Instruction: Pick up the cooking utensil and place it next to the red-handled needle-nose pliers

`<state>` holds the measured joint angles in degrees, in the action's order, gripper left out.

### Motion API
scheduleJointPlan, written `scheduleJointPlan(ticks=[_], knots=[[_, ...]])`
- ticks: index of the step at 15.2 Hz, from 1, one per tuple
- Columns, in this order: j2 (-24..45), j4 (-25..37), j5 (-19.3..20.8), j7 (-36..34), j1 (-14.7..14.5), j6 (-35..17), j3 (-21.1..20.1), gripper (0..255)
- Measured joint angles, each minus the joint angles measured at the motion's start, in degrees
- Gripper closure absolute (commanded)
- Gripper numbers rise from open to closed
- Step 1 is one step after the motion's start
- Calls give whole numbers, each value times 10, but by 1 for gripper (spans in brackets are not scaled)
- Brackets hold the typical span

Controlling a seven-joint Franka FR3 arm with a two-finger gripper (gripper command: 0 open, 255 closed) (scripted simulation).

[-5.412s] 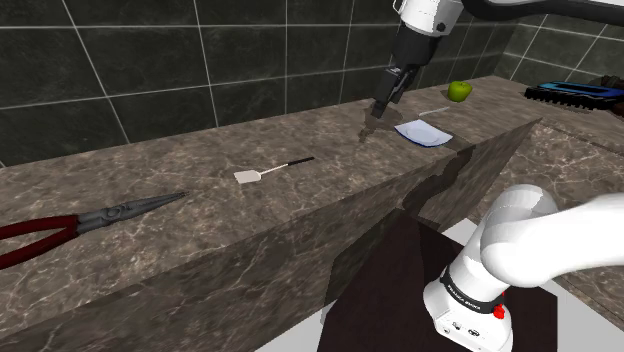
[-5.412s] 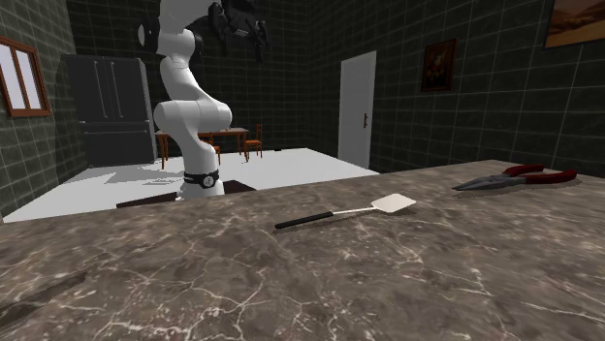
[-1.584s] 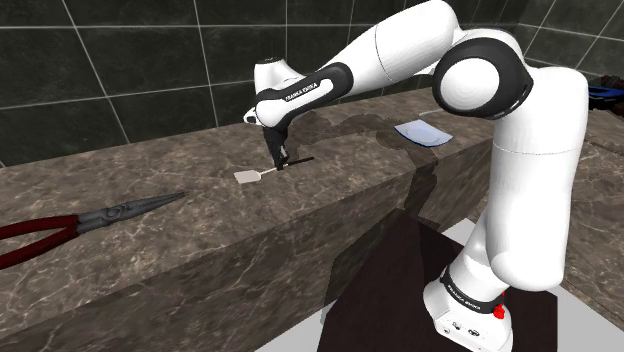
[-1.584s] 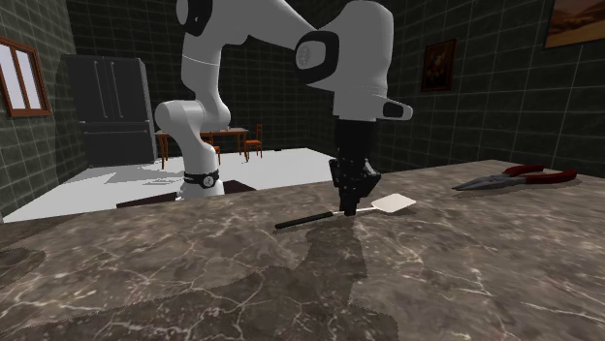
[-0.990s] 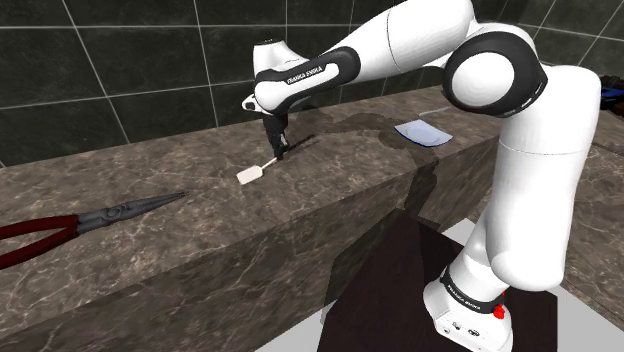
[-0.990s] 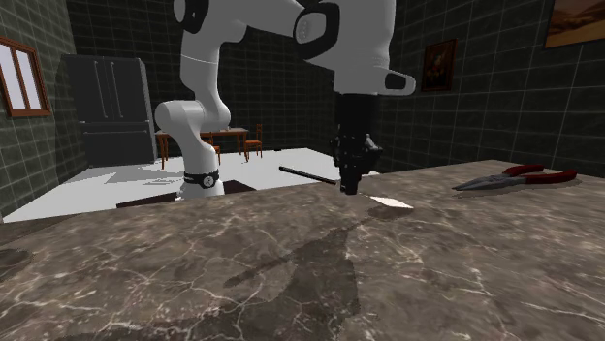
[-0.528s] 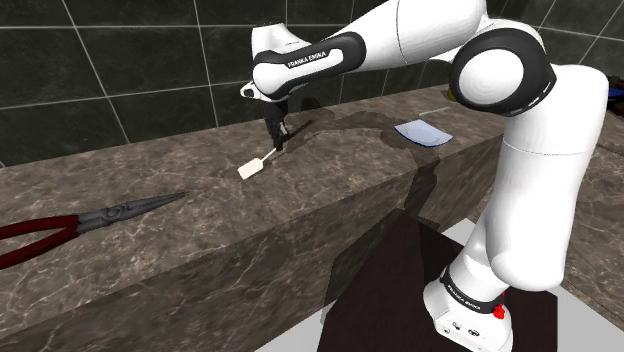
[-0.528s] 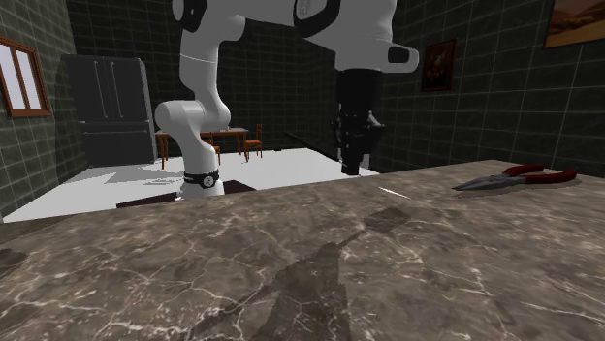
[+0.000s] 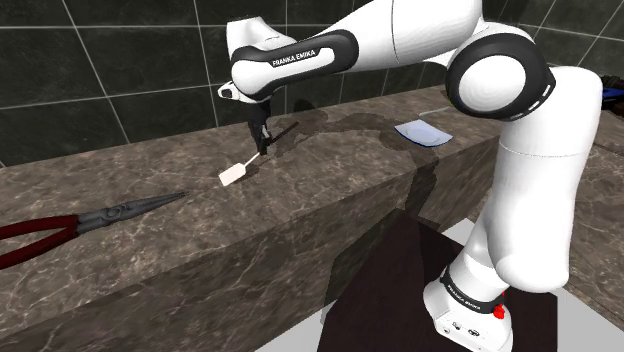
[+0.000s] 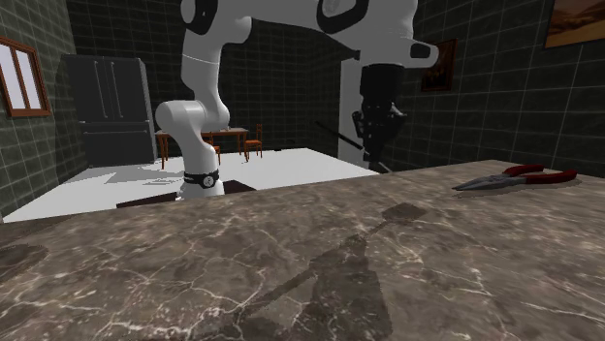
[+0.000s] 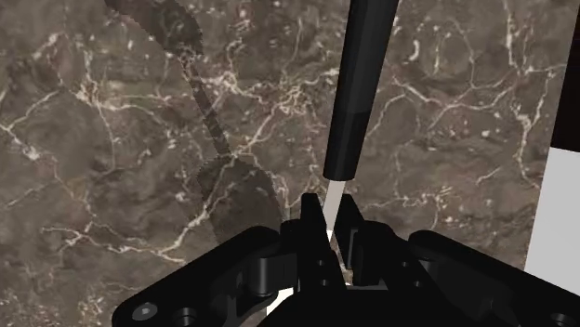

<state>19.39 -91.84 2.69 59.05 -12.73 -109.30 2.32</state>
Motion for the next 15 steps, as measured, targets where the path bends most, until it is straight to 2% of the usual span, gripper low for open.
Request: scheduleJointPlan(ticks=[5, 10, 15], knots=[[36, 52, 3, -54, -37, 19, -17, 255], [90, 134, 8, -110, -79, 49, -33, 255], [106, 128, 9, -123, -88, 29, -36, 255]])
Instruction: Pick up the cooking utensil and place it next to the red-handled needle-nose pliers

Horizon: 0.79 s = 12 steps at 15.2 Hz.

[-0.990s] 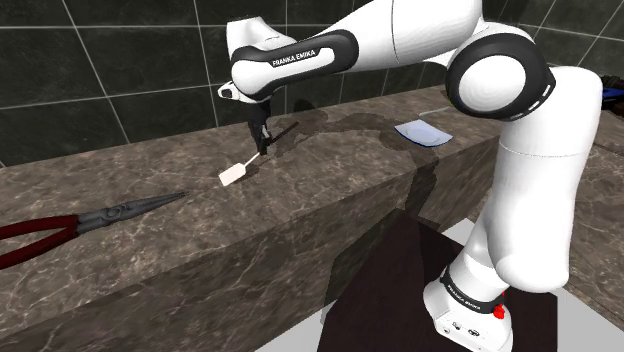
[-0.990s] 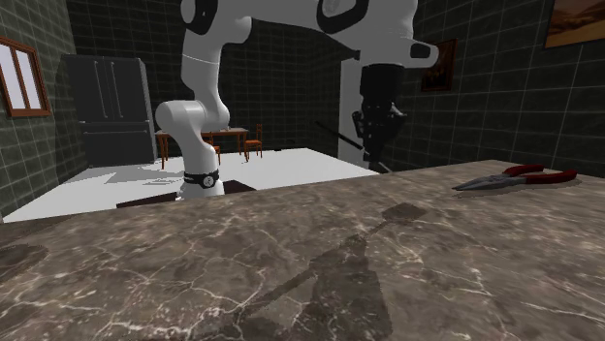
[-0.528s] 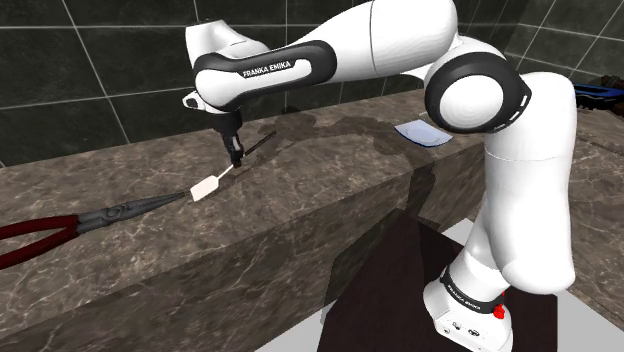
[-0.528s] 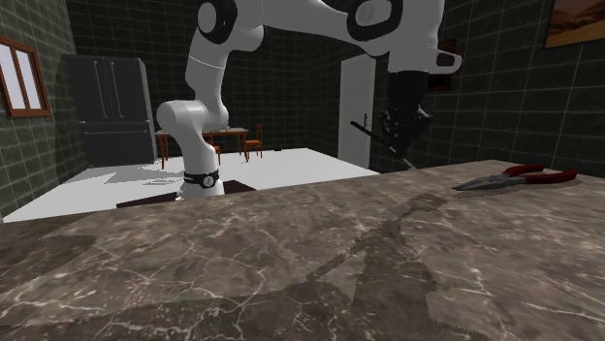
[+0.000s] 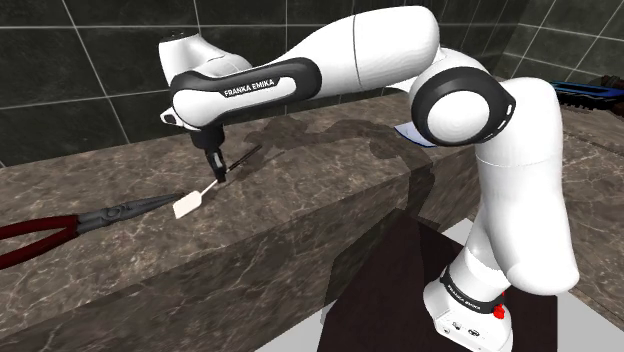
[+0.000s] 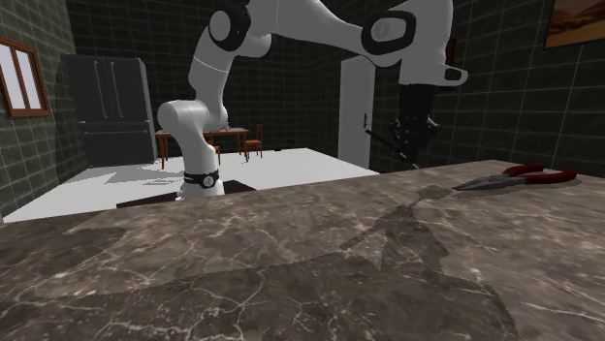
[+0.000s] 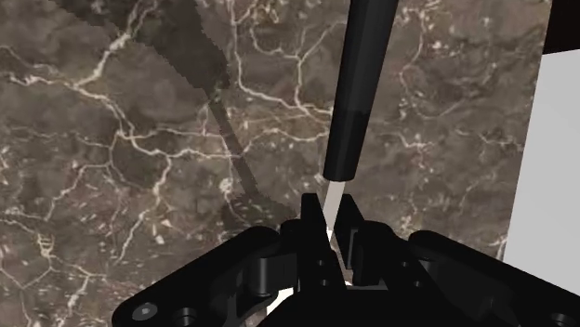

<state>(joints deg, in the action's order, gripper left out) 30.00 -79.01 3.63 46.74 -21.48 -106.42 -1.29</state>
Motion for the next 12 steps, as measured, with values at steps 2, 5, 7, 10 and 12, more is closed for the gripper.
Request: scheduleJointPlan(ticks=[2, 5, 7, 10, 12], knots=[[3, -10, 0, -1, 0, -13, 0, 255], [8, -25, 1, -1, 0, -33, 0, 255], [11, -35, 1, -2, 1, -45, 1, 255], [20, -46, 2, -3, 1, -65, 1, 255], [20, -51, 2, -3, 1, -71, 1, 255]])
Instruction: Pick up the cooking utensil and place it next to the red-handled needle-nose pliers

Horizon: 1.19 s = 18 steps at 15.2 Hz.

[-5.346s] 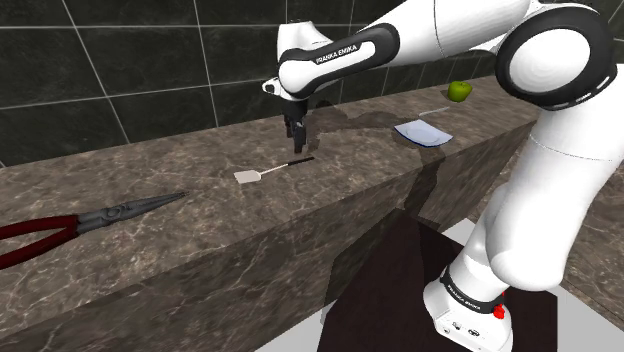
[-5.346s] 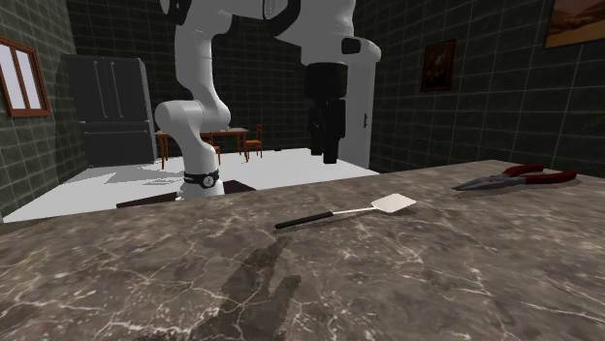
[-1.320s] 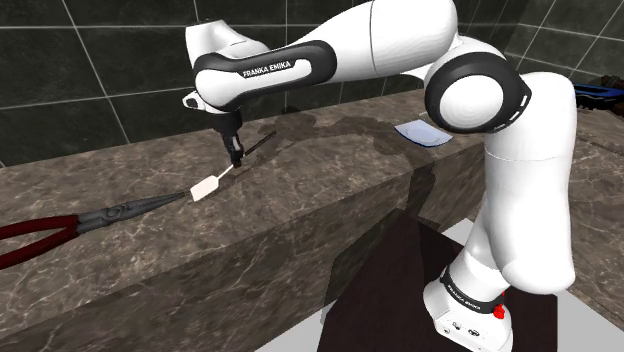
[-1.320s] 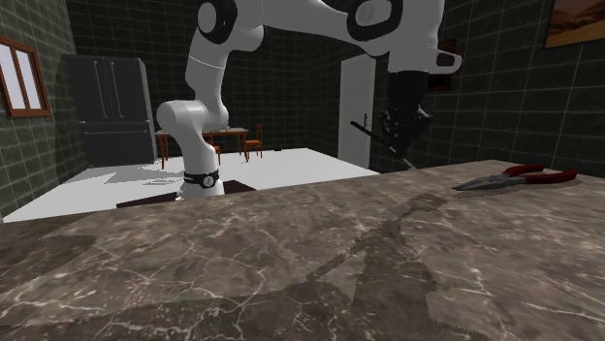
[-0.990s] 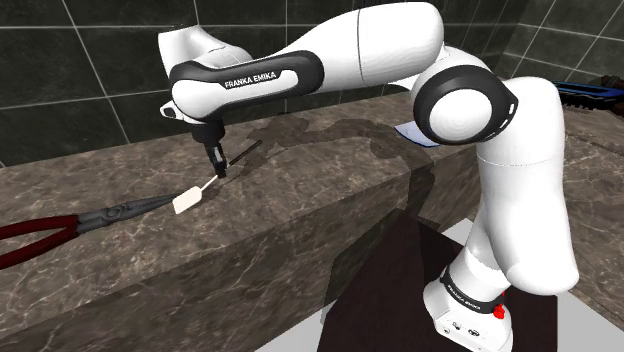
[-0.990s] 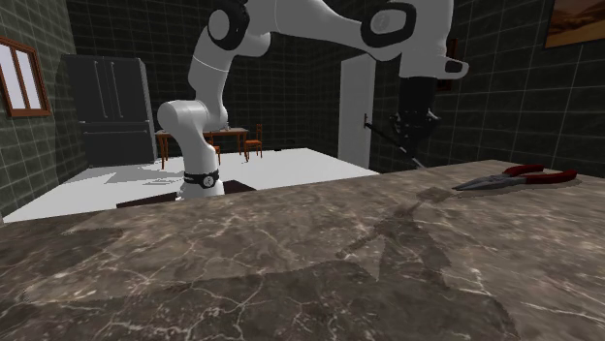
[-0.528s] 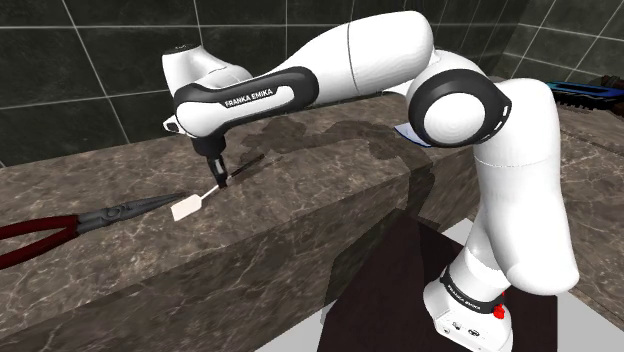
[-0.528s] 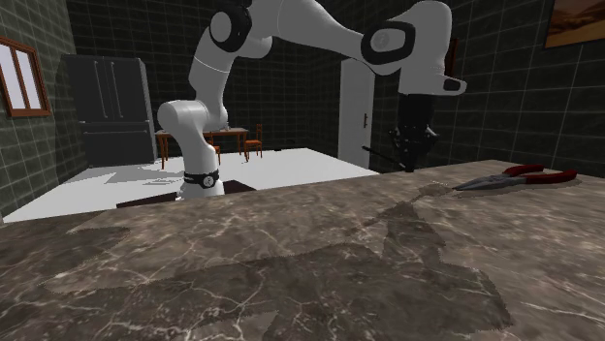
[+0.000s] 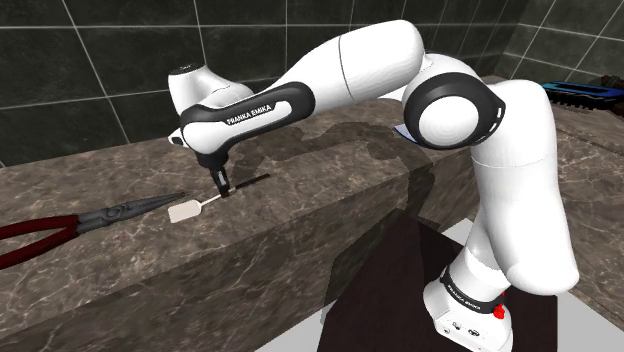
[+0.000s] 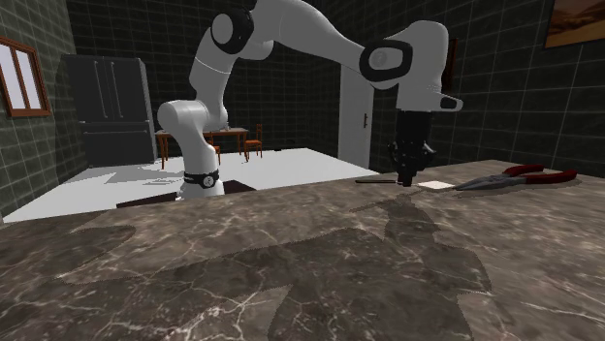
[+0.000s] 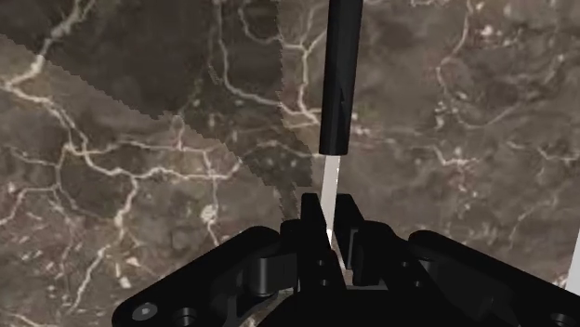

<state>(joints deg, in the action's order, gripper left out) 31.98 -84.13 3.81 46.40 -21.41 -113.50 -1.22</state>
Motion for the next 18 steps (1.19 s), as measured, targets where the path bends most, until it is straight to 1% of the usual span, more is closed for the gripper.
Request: scheduleJointPlan(ticks=[4, 5, 11, 15, 18], knots=[[1, 0, 0, 0, 0, -1, 0, 255], [1, 0, 0, 0, 0, -1, 0, 0], [1, 0, 0, 0, 0, -1, 0, 0], [-13, 35, -1, 2, -1, 46, -1, 0], [-14, 47, -1, 1, -2, 61, -1, 0]])
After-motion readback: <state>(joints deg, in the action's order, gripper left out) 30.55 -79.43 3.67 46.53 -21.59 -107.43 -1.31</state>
